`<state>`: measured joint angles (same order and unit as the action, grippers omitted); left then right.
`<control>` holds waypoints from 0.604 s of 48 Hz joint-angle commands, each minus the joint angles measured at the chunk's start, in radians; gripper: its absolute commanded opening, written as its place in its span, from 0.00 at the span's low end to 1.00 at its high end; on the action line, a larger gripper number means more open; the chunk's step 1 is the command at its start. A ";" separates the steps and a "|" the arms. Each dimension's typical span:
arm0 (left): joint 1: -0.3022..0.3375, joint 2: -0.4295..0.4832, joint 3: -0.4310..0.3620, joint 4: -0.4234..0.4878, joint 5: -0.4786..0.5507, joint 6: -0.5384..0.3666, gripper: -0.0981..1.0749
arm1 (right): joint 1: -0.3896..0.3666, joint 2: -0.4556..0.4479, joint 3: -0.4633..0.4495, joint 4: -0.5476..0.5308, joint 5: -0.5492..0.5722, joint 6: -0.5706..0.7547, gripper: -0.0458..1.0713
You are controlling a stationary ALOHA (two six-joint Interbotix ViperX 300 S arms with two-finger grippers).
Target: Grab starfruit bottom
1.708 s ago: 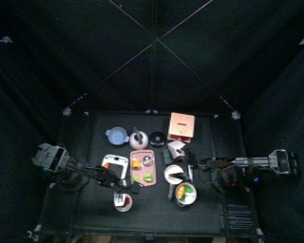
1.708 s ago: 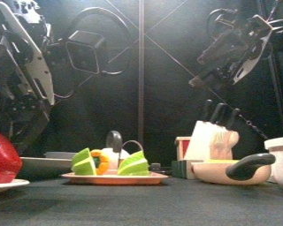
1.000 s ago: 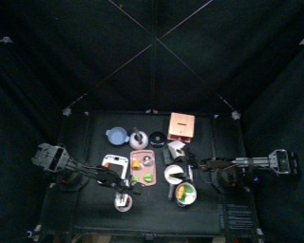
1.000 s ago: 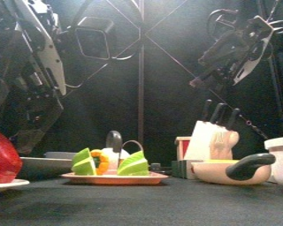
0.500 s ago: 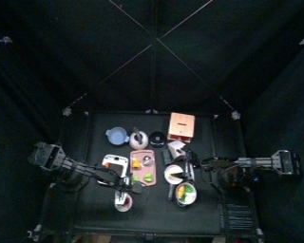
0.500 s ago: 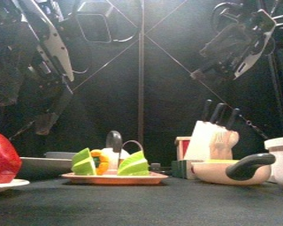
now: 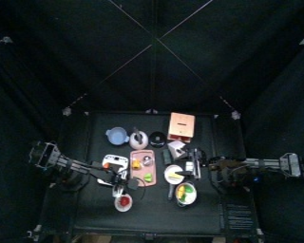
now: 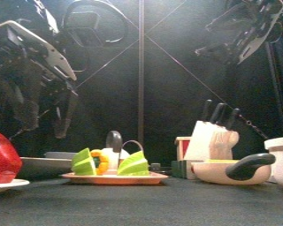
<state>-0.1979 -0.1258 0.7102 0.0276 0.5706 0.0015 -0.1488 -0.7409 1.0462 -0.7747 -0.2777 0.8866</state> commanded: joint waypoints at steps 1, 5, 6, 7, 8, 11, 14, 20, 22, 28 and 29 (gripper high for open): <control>0.015 -0.028 0.008 0.032 -0.060 -0.002 0.91 | -0.012 0.003 -0.014 -0.002 -0.018 0.002 0.92; 0.025 -0.026 0.025 0.058 -0.112 -0.002 0.91 | -0.012 0.003 -0.014 0.006 -0.029 0.008 0.92; 0.028 -0.026 0.028 0.064 -0.124 -0.002 0.91 | -0.012 0.005 -0.014 0.009 -0.031 0.006 0.92; 0.029 -0.023 0.031 0.069 -0.133 -0.002 0.91 | -0.012 0.005 -0.014 0.012 -0.035 0.006 0.92; 0.031 -0.021 0.034 0.074 -0.143 -0.002 0.91 | -0.012 0.005 -0.012 0.017 -0.038 0.005 0.92; 0.037 -0.018 0.034 0.092 -0.155 0.000 0.91 | -0.011 0.005 -0.009 0.023 -0.055 0.003 0.92; 0.048 -0.017 0.032 0.100 -0.161 -0.002 0.91 | -0.012 0.009 -0.008 0.026 -0.075 0.003 0.92; 0.072 -0.006 0.051 0.087 -0.227 -0.002 0.91 | -0.012 0.015 -0.005 0.020 -0.104 0.002 0.92; 0.078 0.002 0.060 0.080 -0.255 0.000 0.91 | -0.012 0.020 -0.005 0.017 -0.109 -0.002 0.92; 0.097 0.031 0.077 0.055 -0.304 0.000 0.91 | -0.020 0.026 -0.005 0.014 -0.110 0.000 0.92; 0.098 0.035 0.075 0.051 -0.305 0.002 0.91 | -0.018 0.026 -0.005 0.014 -0.110 0.000 0.92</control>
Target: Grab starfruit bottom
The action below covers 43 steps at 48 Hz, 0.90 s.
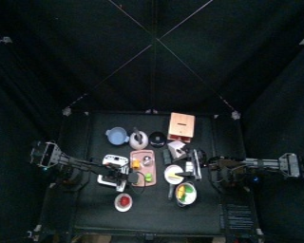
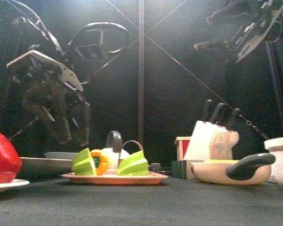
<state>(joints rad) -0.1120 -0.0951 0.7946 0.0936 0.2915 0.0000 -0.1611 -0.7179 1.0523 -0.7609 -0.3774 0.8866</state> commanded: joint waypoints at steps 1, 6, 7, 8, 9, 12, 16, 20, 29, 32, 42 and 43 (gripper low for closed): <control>0.014 0.009 -0.011 -0.020 -0.029 0.005 0.91 | -0.006 0.003 -0.011 -0.002 -0.011 0.000 0.92; 0.025 0.038 -0.026 -0.028 -0.041 0.006 0.91 | -0.008 0.003 -0.009 -0.002 -0.011 -0.002 0.92; 0.026 0.043 -0.028 -0.028 -0.041 0.005 0.91 | -0.008 0.003 -0.009 -0.002 -0.011 -0.002 0.92; 0.028 0.049 -0.032 -0.029 -0.041 0.006 0.91 | -0.008 0.005 -0.009 -0.002 -0.011 -0.002 0.92; 0.031 0.054 -0.035 -0.031 -0.043 0.006 0.91 | -0.008 0.003 -0.009 -0.003 -0.011 -0.002 0.92; 0.034 0.071 -0.041 -0.028 -0.043 0.008 0.91 | -0.008 0.005 -0.006 -0.005 -0.011 -0.002 0.92; 0.034 0.091 -0.052 -0.028 -0.043 0.009 0.91 | -0.008 0.005 -0.005 -0.005 -0.011 -0.002 0.92; 0.038 0.103 -0.061 -0.026 -0.043 0.009 0.91 | -0.008 0.005 -0.005 -0.005 -0.011 -0.002 0.92; 0.048 0.120 -0.071 -0.035 -0.040 0.006 0.91 | -0.014 0.011 -0.003 -0.005 -0.011 -0.002 0.92; 0.051 0.124 -0.078 -0.051 -0.043 0.008 0.91 | -0.020 0.012 -0.002 -0.005 -0.011 -0.002 0.92; 0.054 0.135 -0.086 -0.074 -0.038 0.008 0.91 | -0.029 0.021 -0.003 -0.005 -0.011 0.000 0.92; 0.054 0.135 -0.087 -0.075 -0.038 0.008 0.91 | -0.031 0.023 -0.003 -0.005 -0.011 0.000 0.92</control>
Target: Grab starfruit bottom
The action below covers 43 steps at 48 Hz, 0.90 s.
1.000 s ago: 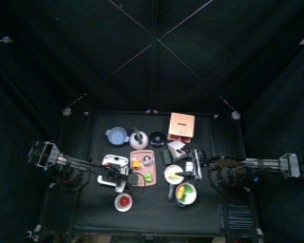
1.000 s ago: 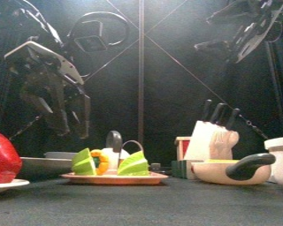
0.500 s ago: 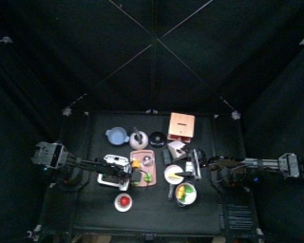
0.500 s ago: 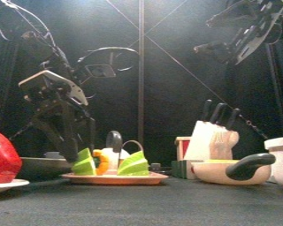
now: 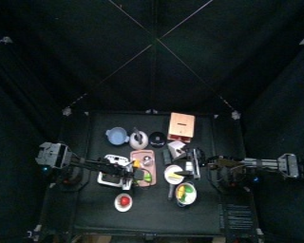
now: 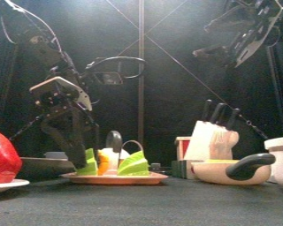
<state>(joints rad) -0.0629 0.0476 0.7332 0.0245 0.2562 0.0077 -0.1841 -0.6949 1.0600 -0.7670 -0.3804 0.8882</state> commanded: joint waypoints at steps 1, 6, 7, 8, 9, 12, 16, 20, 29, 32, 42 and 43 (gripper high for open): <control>0.005 -0.006 -0.028 -0.008 -0.003 0.000 0.91 | -0.009 0.000 -0.011 0.002 -0.008 -0.002 0.92; 0.005 -0.003 -0.032 -0.023 0.005 0.000 0.91 | -0.014 0.002 -0.011 0.005 -0.008 -0.002 0.92; 0.005 -0.002 -0.032 -0.026 0.006 0.000 0.91 | -0.014 0.002 -0.011 0.005 -0.008 -0.002 0.92; 0.005 0.000 -0.032 -0.028 0.008 0.000 0.91 | -0.014 0.002 -0.009 0.005 -0.008 -0.002 0.92; 0.005 0.000 -0.032 -0.029 0.011 0.000 0.91 | -0.014 0.002 -0.011 0.005 -0.008 -0.002 0.92; 0.006 0.002 -0.032 -0.034 0.017 0.000 0.91 | -0.014 0.005 -0.011 0.005 -0.008 -0.002 0.92; 0.005 0.005 -0.032 -0.035 0.025 0.000 0.91 | -0.017 0.005 -0.009 0.005 -0.008 -0.002 0.92; 0.005 0.006 -0.034 -0.035 0.038 -0.002 0.91 | -0.018 0.006 -0.011 0.006 -0.008 -0.002 0.92; 0.005 0.006 -0.038 -0.040 0.040 0.000 0.91 | -0.018 0.006 -0.011 0.006 -0.008 -0.002 0.92; 0.006 0.006 -0.038 -0.040 0.037 0.000 0.91 | -0.018 0.006 -0.011 0.008 -0.008 -0.002 0.92; 0.006 0.008 -0.040 -0.043 0.035 -0.002 0.91 | -0.020 0.006 -0.009 0.008 -0.008 0.000 0.92; 0.006 0.009 -0.040 -0.044 0.035 -0.002 0.91 | -0.020 0.006 -0.009 0.008 -0.006 0.000 0.92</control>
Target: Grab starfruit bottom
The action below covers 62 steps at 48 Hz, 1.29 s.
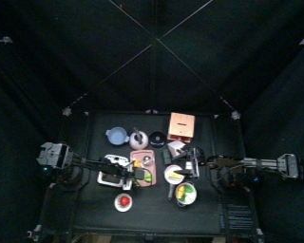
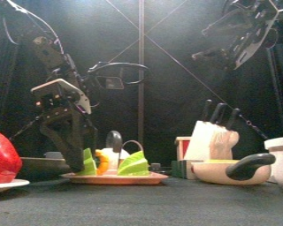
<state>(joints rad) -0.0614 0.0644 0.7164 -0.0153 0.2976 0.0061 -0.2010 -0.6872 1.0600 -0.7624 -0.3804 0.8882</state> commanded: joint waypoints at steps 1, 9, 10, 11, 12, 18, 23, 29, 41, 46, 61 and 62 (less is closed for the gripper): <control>0.005 -0.009 -0.023 -0.005 -0.006 0.000 0.91 | -0.003 -0.002 -0.009 0.003 -0.008 0.000 0.92; 0.003 -0.008 -0.025 -0.006 -0.006 0.002 0.91 | -0.003 -0.002 -0.008 0.005 -0.008 0.000 0.92; 0.005 -0.008 -0.025 -0.005 -0.006 0.002 0.91 | -0.003 -0.002 -0.008 0.005 -0.008 0.000 0.92; 0.005 -0.009 -0.025 -0.005 -0.006 0.002 0.90 | -0.003 -0.002 -0.008 0.005 -0.008 0.000 0.92; 0.005 -0.008 -0.025 -0.005 -0.006 0.002 0.90 | -0.003 -0.002 -0.008 0.005 -0.008 0.000 0.92; 0.005 -0.008 -0.025 -0.006 -0.005 0.002 0.90 | -0.003 -0.002 -0.008 0.005 -0.008 0.002 0.92; 0.005 -0.009 -0.025 -0.006 -0.005 0.002 0.90 | -0.003 -0.002 -0.008 0.008 -0.008 0.002 0.92; 0.003 -0.011 -0.025 -0.006 -0.003 0.002 0.90 | -0.003 -0.002 -0.008 0.008 -0.008 0.002 0.92; 0.005 -0.012 -0.025 -0.006 -0.006 0.002 0.84 | -0.003 -0.002 -0.008 0.008 -0.006 0.002 0.92; 0.003 -0.012 -0.025 -0.005 -0.003 0.002 0.77 | -0.003 -0.002 -0.006 0.008 -0.008 0.002 0.92; 0.006 -0.026 -0.029 -0.002 0.025 -0.002 0.68 | -0.003 -0.002 -0.003 0.008 -0.006 0.003 0.92; 0.005 -0.028 -0.031 -0.002 0.028 0.000 0.68 | -0.003 -0.002 -0.003 0.008 -0.006 0.002 0.92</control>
<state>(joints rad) -0.0598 0.0644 0.7072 -0.0199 0.3191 0.0061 -0.2010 -0.6857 1.0677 -0.7578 -0.3804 0.8897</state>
